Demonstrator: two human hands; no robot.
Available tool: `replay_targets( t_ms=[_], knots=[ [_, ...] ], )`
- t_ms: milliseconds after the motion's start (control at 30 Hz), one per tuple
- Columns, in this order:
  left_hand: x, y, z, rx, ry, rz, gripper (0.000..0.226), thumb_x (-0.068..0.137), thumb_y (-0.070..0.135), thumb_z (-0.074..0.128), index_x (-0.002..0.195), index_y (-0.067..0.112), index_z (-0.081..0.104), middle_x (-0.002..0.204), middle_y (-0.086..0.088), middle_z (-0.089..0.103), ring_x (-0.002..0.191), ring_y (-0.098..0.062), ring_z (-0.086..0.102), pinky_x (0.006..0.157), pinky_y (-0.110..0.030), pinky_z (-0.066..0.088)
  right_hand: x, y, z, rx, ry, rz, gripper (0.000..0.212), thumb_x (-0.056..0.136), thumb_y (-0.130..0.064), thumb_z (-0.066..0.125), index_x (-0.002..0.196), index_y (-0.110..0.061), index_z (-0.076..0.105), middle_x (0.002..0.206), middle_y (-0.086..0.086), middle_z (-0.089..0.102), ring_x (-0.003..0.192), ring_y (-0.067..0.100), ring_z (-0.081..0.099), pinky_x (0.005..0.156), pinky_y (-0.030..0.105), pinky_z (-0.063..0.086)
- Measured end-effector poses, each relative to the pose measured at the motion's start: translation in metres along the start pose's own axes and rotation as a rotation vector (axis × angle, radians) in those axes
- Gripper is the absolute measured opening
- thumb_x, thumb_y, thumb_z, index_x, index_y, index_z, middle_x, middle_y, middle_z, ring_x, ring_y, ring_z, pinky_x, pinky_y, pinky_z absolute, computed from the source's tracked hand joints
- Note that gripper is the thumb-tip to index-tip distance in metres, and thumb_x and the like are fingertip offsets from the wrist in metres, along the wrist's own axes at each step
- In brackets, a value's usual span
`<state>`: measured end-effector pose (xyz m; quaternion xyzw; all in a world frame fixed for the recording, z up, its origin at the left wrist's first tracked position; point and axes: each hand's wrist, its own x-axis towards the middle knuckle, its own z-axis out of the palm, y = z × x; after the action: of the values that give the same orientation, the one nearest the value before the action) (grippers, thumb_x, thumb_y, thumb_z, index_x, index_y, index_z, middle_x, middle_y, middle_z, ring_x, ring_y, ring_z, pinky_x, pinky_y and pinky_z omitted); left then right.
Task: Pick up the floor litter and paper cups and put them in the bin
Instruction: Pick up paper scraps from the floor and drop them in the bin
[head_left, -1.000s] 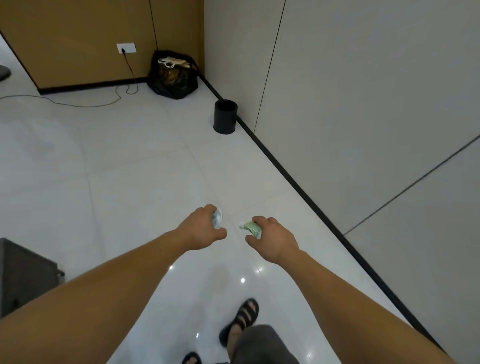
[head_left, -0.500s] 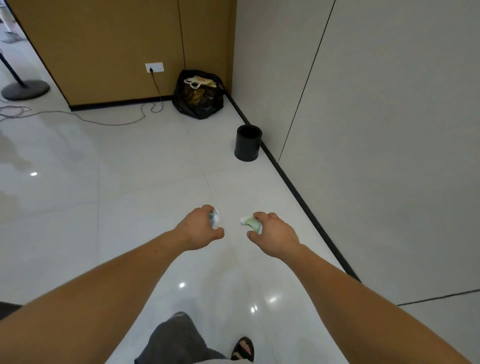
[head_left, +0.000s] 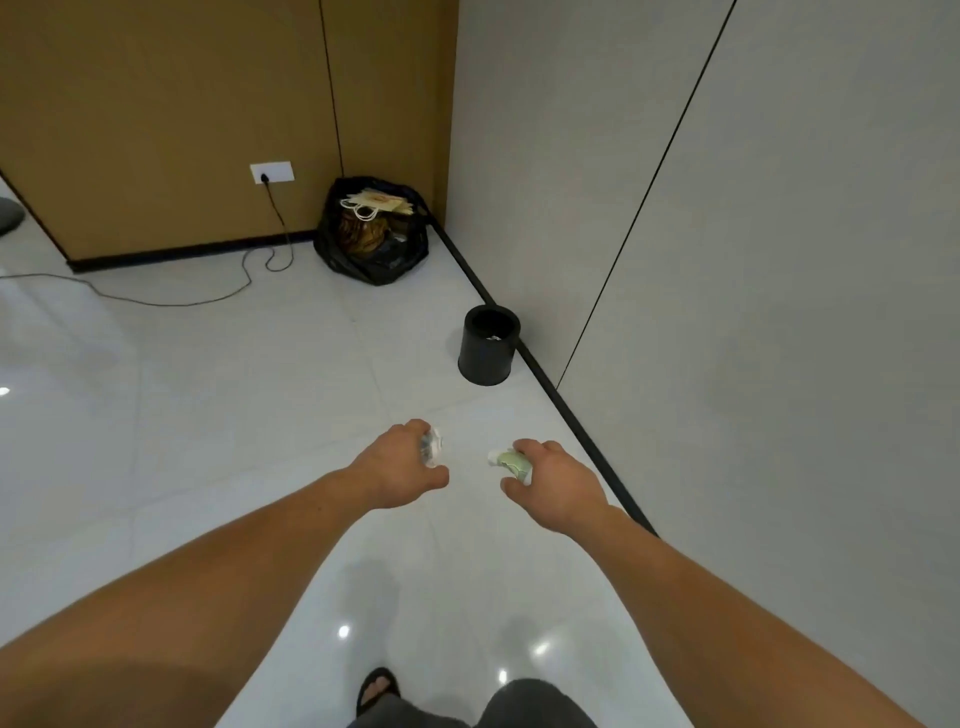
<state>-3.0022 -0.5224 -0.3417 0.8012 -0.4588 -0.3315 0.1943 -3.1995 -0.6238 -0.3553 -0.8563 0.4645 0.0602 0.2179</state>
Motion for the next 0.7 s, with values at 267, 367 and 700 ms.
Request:
replay_targets(
  t_ms=[267,367,700],
  knots=[
    [0.156,0.034,-0.044,0.025,-0.045,0.02,0.068,0.081,0.037,0.067,0.138,0.019,0.036,0.131,-0.004,0.049,0.095,-0.017,0.049,0.076,-0.027,0.043,0.146,0.013,-0.044,0.011,-0.02,0.051,0.057,0.092,-0.05,0.05,0.143,-0.03,0.036,0.131,0.002,0.046,0.106,0.026,0.058,0.086,0.034,0.048],
    [0.216,0.05,-0.059,0.03,-0.039,0.007,0.07,0.082,0.038,0.067,0.14,0.019,0.034,0.134,-0.006,0.047,0.097,-0.017,0.047,0.077,-0.026,0.041,0.211,0.025,-0.065,-0.007,-0.03,0.031,0.058,0.092,-0.049,0.05,0.144,-0.029,0.034,0.131,0.003,0.045,0.109,0.027,0.057,0.088,0.035,0.047],
    [0.377,0.081,-0.123,-0.016,-0.036,-0.061,0.07,0.082,0.039,0.068,0.141,0.019,0.035,0.136,-0.006,0.047,0.116,-0.023,0.051,0.091,-0.029,0.045,0.4,0.025,-0.143,-0.034,-0.058,-0.047,0.056,0.091,-0.046,0.054,0.142,-0.028,0.039,0.137,0.005,0.045,0.113,0.028,0.056,0.09,0.036,0.047]
  ],
)
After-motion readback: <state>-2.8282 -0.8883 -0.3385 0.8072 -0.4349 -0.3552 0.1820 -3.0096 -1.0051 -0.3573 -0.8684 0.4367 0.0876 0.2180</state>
